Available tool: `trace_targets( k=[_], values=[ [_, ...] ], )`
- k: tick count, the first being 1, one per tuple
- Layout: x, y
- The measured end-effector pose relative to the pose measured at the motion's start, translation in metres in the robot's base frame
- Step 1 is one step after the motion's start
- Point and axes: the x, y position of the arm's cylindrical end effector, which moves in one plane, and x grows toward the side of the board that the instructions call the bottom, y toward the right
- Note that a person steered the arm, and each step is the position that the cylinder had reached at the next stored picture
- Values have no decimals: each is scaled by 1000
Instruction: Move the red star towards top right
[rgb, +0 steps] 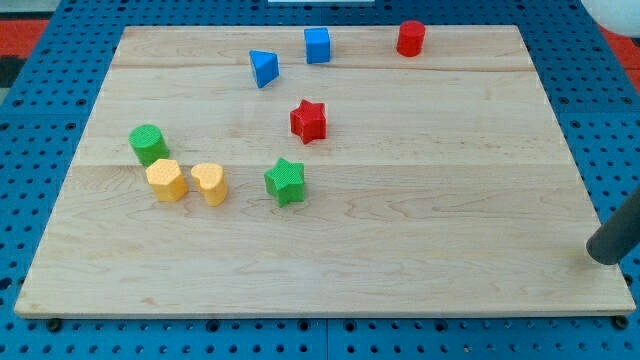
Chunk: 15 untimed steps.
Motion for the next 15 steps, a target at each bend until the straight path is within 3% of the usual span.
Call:
trace_targets(
  k=[1, 2, 3, 4, 5, 6, 7, 8, 9, 11, 12, 14, 15],
  values=[
    [-26, 16],
    [-138, 6],
    [-181, -74],
    [-185, -175],
    [-136, -217],
    [-131, -258],
    [-142, -334],
    [-201, -344],
    [-230, -291],
    [-241, -415],
    [-175, -414],
    [-182, -245],
    [-231, -228]
  ],
)
